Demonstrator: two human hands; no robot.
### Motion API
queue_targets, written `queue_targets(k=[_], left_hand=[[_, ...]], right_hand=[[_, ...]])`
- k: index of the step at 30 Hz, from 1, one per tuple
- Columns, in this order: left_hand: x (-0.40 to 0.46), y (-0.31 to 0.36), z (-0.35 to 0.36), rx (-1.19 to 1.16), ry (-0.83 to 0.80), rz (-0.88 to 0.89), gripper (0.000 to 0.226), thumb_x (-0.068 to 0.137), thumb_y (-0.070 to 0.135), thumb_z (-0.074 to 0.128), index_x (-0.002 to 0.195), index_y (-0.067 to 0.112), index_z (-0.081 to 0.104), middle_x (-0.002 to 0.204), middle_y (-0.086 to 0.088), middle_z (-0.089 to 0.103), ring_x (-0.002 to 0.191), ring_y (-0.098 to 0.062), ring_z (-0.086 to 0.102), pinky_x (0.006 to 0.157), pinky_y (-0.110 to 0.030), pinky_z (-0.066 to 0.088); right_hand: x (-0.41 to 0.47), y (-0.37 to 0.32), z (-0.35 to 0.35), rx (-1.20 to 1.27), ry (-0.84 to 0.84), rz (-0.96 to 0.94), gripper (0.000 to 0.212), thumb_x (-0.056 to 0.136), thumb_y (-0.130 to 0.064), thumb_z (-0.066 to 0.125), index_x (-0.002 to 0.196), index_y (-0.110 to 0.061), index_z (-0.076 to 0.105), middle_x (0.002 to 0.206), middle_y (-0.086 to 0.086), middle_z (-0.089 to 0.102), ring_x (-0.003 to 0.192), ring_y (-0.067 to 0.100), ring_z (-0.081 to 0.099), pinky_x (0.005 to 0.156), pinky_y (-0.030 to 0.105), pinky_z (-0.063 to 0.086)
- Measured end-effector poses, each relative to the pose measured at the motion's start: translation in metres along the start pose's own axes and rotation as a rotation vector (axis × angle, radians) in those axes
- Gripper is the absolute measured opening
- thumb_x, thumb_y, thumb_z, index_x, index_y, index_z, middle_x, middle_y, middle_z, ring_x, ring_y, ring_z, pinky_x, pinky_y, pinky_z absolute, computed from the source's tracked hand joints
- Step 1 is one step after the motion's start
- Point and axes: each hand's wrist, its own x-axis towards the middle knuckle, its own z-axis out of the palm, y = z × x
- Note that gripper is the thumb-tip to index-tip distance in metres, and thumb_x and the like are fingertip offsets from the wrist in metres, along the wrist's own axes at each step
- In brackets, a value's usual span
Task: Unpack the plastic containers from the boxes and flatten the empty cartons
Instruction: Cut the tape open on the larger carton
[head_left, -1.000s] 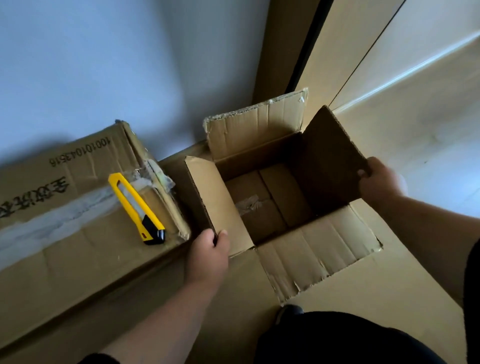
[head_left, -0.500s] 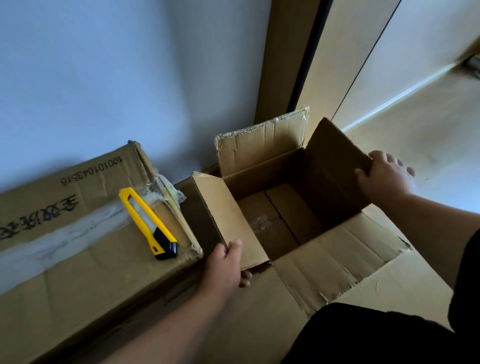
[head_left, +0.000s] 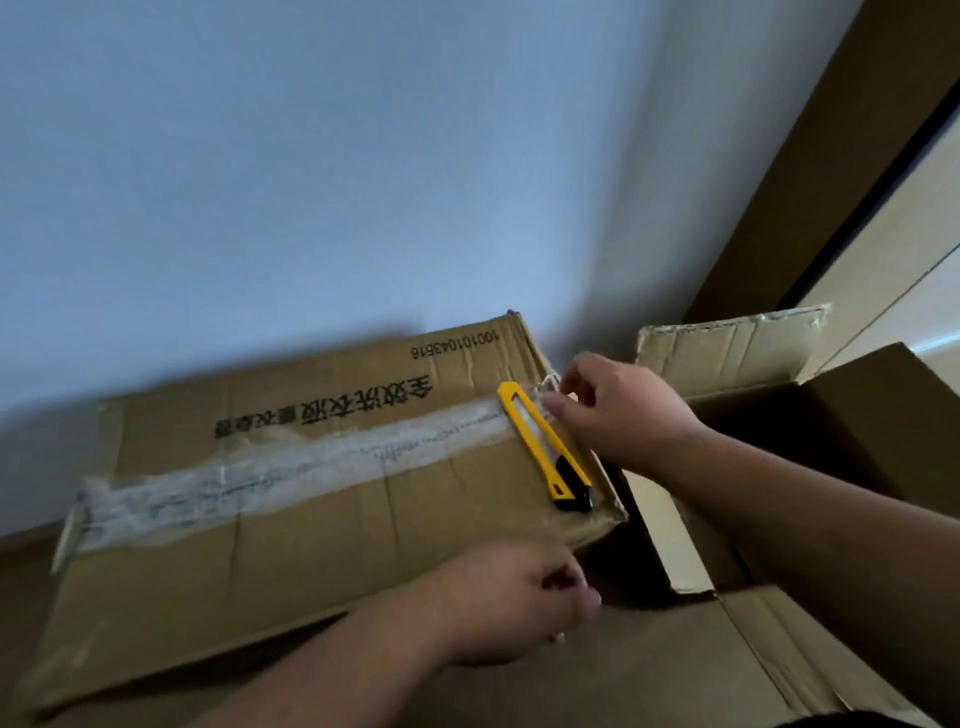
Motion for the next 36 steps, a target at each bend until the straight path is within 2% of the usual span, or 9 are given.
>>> queue_targets(k=[4, 7, 14, 18, 21, 24, 27, 30, 36], left_hand=[[-0.034, -0.026, -0.048, -0.144, 0.369, 0.034, 0.014, 0.095, 0.043, 0.056, 0.089, 0.031, 0.061, 0.081, 0.005, 0.072, 0.071, -0.008, 0.07, 0.075, -0.037, 0.059], [-0.045, -0.051, -0.064, -0.108, 0.597, 0.031, 0.014, 0.097, 0.042, 0.054, 0.089, 0.033, 0.061, 0.08, 0.008, 0.067, 0.075, -0.008, 0.064, 0.067, -0.031, 0.053], [-0.048, -0.069, -0.066, -0.011, 0.656, 0.06, 0.015, 0.099, 0.039, 0.05, 0.098, 0.031, 0.063, 0.083, 0.009, 0.064, 0.075, -0.006, 0.061, 0.066, -0.029, 0.052], [-0.031, -0.064, -0.054, -0.189, 0.622, 0.07, 0.024, 0.097, 0.047, 0.052, 0.095, 0.028, 0.067, 0.083, 0.005, 0.07, 0.074, -0.01, 0.066, 0.066, -0.032, 0.052], [-0.019, -0.053, -0.048, -0.733, 0.601, 0.144, 0.038, 0.083, 0.058, 0.06, 0.091, 0.023, 0.072, 0.084, 0.0, 0.075, 0.075, -0.023, 0.071, 0.062, -0.038, 0.052], [-0.011, -0.04, -0.053, -1.091, 0.65, 0.186, 0.036, 0.078, 0.049, 0.064, 0.086, 0.015, 0.076, 0.073, -0.006, 0.07, 0.069, -0.022, 0.068, 0.065, -0.035, 0.052], [-0.004, -0.033, -0.062, -1.221, 0.728, 0.169, 0.025, 0.089, 0.032, 0.065, 0.073, 0.016, 0.076, 0.072, -0.007, 0.069, 0.067, -0.018, 0.067, 0.069, -0.035, 0.054], [0.003, -0.034, -0.066, -1.33, 0.722, 0.161, 0.025, 0.092, 0.026, 0.063, 0.073, 0.012, 0.073, 0.071, -0.007, 0.07, 0.068, -0.017, 0.067, 0.073, -0.034, 0.052], [0.017, -0.027, -0.058, -1.351, 0.703, 0.132, 0.028, 0.091, 0.029, 0.062, 0.074, 0.01, 0.073, 0.071, -0.009, 0.068, 0.074, -0.022, 0.064, 0.081, -0.04, 0.048]], right_hand=[[-0.013, -0.026, 0.011, -0.199, -0.145, 0.023, 0.044, 0.083, -0.072, 0.052, 0.091, -0.029, 0.053, 0.081, -0.011, 0.06, 0.081, 0.016, 0.062, 0.07, 0.034, 0.053], [-0.017, -0.035, 0.008, -0.34, -0.196, 0.09, 0.054, 0.08, -0.073, 0.055, 0.106, -0.026, 0.05, 0.095, -0.007, 0.061, 0.094, 0.02, 0.063, 0.079, 0.038, 0.054], [-0.033, -0.041, 0.007, -0.413, -0.21, 0.166, 0.033, 0.085, -0.057, 0.056, 0.088, -0.024, 0.052, 0.08, -0.006, 0.056, 0.07, 0.011, 0.056, 0.055, 0.031, 0.044], [-0.047, -0.05, 0.004, -0.139, -0.148, 0.09, 0.027, 0.086, -0.056, 0.06, 0.087, -0.031, 0.051, 0.079, -0.006, 0.061, 0.059, 0.008, 0.064, 0.056, 0.029, 0.057], [-0.06, -0.069, 0.003, 0.107, -0.194, -0.03, 0.026, 0.085, -0.053, 0.067, 0.094, -0.035, 0.05, 0.081, -0.005, 0.065, 0.062, 0.006, 0.067, 0.057, 0.023, 0.056], [-0.07, -0.081, 0.01, 0.34, -0.243, -0.079, 0.023, 0.089, -0.044, 0.066, 0.1, -0.038, 0.047, 0.086, -0.004, 0.065, 0.066, 0.008, 0.069, 0.053, 0.019, 0.052], [-0.069, -0.079, 0.015, 0.663, -0.374, 0.021, 0.023, 0.097, -0.027, 0.059, 0.114, -0.04, 0.051, 0.095, 0.002, 0.068, 0.075, 0.017, 0.071, 0.06, 0.032, 0.059], [-0.064, -0.071, 0.013, 1.078, -0.589, 0.123, 0.039, 0.098, -0.005, 0.051, 0.129, -0.028, 0.056, 0.108, 0.016, 0.068, 0.093, 0.031, 0.072, 0.07, 0.039, 0.058], [-0.061, -0.065, 0.013, 0.959, -0.508, 0.156, 0.021, 0.1, -0.017, 0.051, 0.117, -0.024, 0.063, 0.09, 0.009, 0.073, 0.077, 0.024, 0.072, 0.055, 0.031, 0.055]])
